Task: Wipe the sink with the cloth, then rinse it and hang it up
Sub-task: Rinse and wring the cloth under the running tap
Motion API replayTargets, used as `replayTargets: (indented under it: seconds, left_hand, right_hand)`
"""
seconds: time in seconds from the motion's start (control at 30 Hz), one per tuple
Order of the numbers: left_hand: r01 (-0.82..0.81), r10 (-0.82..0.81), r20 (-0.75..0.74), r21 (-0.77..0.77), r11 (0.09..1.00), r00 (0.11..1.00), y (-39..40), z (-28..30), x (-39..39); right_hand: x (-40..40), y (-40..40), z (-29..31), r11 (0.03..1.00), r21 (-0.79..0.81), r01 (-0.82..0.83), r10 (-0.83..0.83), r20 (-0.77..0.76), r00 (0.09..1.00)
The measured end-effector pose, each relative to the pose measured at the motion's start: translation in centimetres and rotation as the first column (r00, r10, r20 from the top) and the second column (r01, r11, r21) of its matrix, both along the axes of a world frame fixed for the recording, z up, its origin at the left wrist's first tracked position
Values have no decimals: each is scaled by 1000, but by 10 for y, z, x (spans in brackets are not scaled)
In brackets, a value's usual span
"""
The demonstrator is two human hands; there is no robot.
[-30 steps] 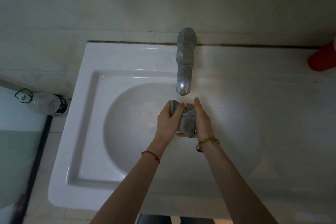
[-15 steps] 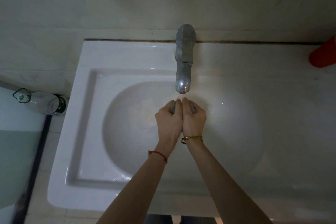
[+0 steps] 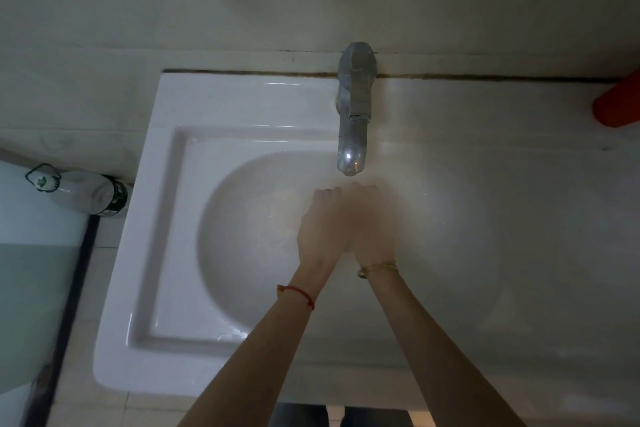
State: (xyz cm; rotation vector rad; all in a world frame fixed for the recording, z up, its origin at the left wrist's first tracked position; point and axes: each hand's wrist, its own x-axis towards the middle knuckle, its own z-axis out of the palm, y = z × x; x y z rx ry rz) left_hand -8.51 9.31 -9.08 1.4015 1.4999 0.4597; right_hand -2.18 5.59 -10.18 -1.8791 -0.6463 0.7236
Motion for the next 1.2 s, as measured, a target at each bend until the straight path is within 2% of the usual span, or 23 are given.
replayTargets:
  seconds: [0.07, 0.13, 0.27, 0.4, 0.53, 0.93, 1.03, 1.13, 1.2]
  left_hand:
    - [-1, 1, 26, -1, 1000, 1000, 2, 3, 1]
    - [-29, 29, 86, -5, 1000, 996, 1, 7, 2]
    - [-75, 65, 138, 68, 995, 988, 0, 11, 3]
    - [-158, 155, 194, 3, 987, 969, 3, 11, 5]
    - [-180, 182, 219, -29, 983, 959, 4, 12, 8]
    - [-196, 272, 218, -317, 928, 937, -7, -3, 2]
    - [-175, 263, 206, -368, 913, 942, -13, -6, 1]
    - [-149, 197, 112, -339, 929, 974, -18, -5, -3]
    - [-49, 51, -1, -341, 939, 999, -19, -4, -8]
  right_hand:
    - [-3, -1, 3, 998, -70, -2, 1, -3, 1000]
    - [-3, -1, 4, 997, -80, 6, -1, 57, 998]
    - [-5, 6, 6, 998, -10, 55, -55, 28, 998]
    - [-8, 12, 9, 994, 65, 88, -83, -74, 994]
    - [-6, 12, 8, 981, 125, 149, -139, -82, 987]
    - [-4, -3, -4, 985, 164, -53, 43, 64, 997]
    - [-4, -12, -6, 984, 160, -82, 75, 46, 996]
    - [1, -22, -7, 987, 68, -149, 149, -8, 989]
    - [5, -29, -7, 969, -120, -217, 215, -32, 976]
